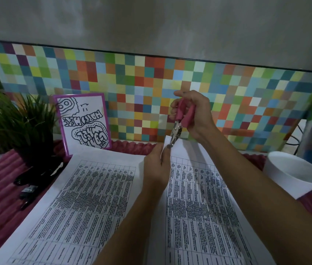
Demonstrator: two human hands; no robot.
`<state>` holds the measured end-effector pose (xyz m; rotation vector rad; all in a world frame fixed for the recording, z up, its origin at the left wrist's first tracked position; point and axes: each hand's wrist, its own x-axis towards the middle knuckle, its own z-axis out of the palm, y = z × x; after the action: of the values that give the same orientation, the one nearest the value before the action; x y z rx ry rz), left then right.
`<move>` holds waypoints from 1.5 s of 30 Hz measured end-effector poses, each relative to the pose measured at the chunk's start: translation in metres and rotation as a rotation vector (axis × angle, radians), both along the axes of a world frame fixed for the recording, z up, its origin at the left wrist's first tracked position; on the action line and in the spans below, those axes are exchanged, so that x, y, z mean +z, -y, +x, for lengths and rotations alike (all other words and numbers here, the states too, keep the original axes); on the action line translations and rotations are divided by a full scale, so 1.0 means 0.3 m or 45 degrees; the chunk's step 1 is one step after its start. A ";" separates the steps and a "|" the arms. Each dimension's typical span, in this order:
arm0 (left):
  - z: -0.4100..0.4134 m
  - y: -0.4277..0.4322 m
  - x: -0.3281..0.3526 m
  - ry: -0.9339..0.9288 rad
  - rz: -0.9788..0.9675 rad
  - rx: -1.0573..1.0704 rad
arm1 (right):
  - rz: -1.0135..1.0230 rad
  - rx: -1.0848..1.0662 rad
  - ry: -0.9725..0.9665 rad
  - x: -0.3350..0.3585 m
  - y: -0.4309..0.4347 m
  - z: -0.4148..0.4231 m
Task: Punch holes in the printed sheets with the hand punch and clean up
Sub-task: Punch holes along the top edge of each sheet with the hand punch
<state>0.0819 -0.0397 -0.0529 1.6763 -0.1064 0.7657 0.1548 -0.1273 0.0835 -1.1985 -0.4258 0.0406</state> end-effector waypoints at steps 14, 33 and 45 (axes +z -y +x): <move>-0.019 0.016 0.012 0.108 0.311 0.105 | -0.125 0.018 -0.230 0.023 0.085 -0.035; -0.033 -0.010 0.024 0.102 -0.001 0.037 | 0.067 -0.419 -0.170 -0.020 0.204 0.040; -0.029 -0.013 0.022 0.099 -0.037 -0.011 | 0.079 -0.359 -0.129 -0.019 0.182 0.034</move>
<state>0.0731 -0.0357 -0.0464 1.6176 -0.1560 0.8231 0.1650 -0.1819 0.0778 -1.1797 -0.1654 -0.1529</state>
